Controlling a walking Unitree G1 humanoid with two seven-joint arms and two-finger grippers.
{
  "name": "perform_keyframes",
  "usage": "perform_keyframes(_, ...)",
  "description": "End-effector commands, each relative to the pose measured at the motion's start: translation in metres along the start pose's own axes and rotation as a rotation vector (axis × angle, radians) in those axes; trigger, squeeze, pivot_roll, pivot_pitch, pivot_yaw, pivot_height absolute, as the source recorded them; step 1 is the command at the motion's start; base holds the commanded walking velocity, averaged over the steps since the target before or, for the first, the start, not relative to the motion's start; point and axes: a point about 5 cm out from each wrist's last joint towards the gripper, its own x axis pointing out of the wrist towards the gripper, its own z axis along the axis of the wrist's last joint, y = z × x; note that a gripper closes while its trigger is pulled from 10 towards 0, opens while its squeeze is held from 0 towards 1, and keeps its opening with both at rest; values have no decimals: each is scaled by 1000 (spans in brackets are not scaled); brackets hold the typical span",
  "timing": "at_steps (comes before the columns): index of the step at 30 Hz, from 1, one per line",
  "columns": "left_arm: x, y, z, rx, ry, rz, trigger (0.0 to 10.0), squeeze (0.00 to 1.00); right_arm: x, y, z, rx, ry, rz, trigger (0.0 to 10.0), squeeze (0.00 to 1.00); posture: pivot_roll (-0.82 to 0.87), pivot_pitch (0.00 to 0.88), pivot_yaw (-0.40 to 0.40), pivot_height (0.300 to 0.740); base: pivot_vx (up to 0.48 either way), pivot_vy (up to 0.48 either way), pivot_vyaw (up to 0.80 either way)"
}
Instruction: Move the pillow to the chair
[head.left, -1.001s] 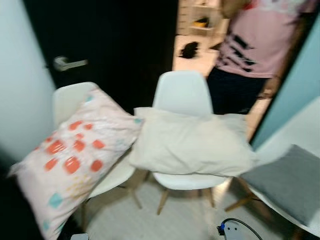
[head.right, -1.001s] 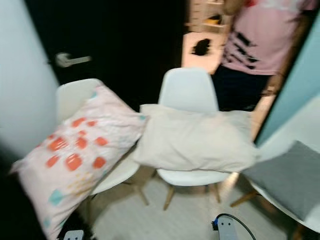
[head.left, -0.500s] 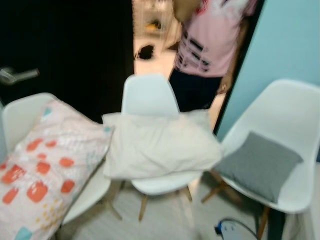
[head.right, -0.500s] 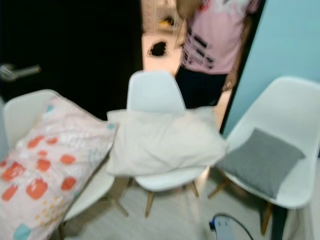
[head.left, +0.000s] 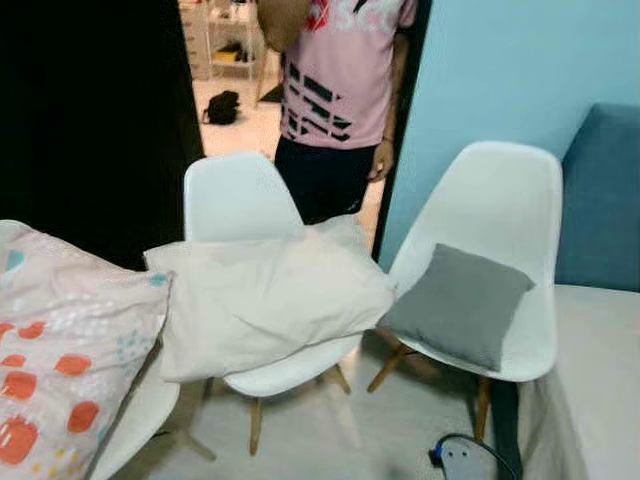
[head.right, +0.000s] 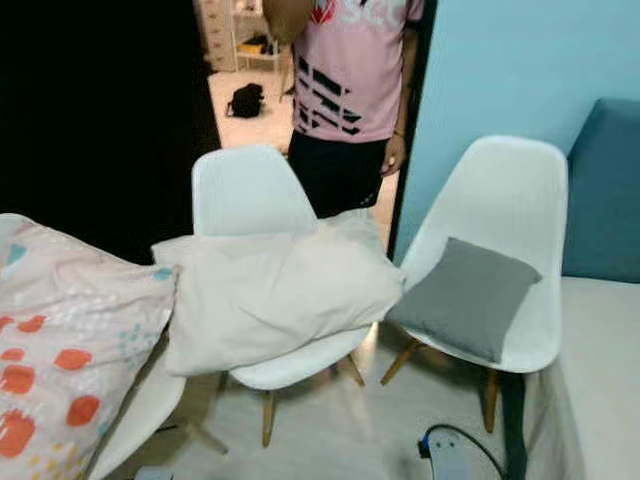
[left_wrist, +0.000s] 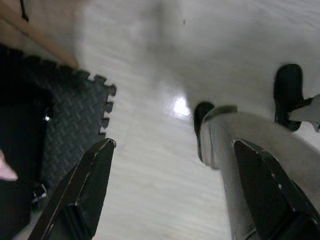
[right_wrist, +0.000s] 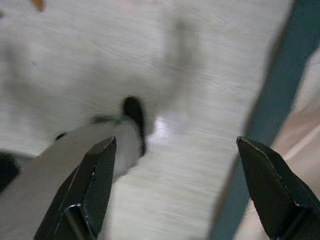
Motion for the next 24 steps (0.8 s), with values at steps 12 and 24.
perform_keyframes(12, 0, 2, 3, 25, -6, 0, 10000, 0, -1, -5, -2, 1, 6, -9, 10000, 0, 95, 0, 32, 719, 0, 0, -739)
perform_keyframes(24, 1, 2, 3, 31, -5, -1, 10000, 0, -4, -20, -11, 3, 17, -24, 10000, 0, 93, 0, 36, 719, 0, 0, -744)
